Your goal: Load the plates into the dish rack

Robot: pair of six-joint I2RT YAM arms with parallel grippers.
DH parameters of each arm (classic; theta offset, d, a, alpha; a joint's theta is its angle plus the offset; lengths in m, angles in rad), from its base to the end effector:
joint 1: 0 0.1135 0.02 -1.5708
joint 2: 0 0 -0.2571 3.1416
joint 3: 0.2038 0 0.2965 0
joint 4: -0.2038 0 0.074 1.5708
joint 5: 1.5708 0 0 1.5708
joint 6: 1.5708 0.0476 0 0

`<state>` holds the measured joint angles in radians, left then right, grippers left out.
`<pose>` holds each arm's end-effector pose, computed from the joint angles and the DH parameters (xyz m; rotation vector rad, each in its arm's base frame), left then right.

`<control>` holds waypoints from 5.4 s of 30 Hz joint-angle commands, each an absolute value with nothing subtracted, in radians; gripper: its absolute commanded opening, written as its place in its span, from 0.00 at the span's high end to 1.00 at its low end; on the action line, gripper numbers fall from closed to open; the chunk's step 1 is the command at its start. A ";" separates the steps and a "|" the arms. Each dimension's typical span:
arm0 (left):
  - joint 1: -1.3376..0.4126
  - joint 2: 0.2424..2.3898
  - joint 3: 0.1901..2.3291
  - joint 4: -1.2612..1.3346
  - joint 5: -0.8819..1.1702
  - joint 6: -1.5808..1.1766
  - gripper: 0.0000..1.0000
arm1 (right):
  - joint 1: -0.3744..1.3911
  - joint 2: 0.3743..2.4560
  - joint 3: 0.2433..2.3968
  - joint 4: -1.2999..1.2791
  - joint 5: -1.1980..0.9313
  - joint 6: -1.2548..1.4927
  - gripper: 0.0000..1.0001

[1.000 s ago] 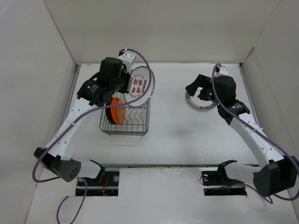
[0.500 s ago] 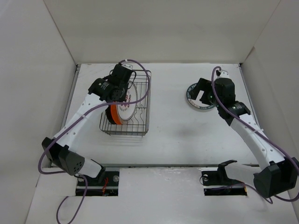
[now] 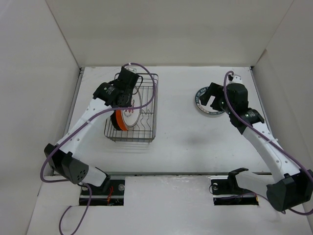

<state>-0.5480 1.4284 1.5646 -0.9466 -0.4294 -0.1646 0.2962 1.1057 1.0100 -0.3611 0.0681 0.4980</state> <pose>0.3038 -0.1622 0.3819 0.2400 2.2819 0.1485 0.2960 0.0869 0.3217 0.2502 2.0383 0.4300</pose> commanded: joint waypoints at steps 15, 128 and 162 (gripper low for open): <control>-0.549 1.480 1.585 -0.923 -0.345 -0.181 0.86 | 0.256 1.097 0.965 -0.345 0.084 0.506 0.00; -0.687 1.492 1.683 -0.773 -0.621 -0.103 1.00 | 0.204 1.347 0.881 0.292 -0.249 0.589 0.00; -0.698 1.577 1.670 -0.816 -0.489 -0.158 0.70 | 0.143 1.307 0.871 0.264 -0.308 0.580 0.00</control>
<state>-0.6964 1.6001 1.6360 -0.8322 -0.5049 -0.1642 0.1497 1.3334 0.8516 0.2382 -0.2863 0.5941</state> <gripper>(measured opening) 0.296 0.998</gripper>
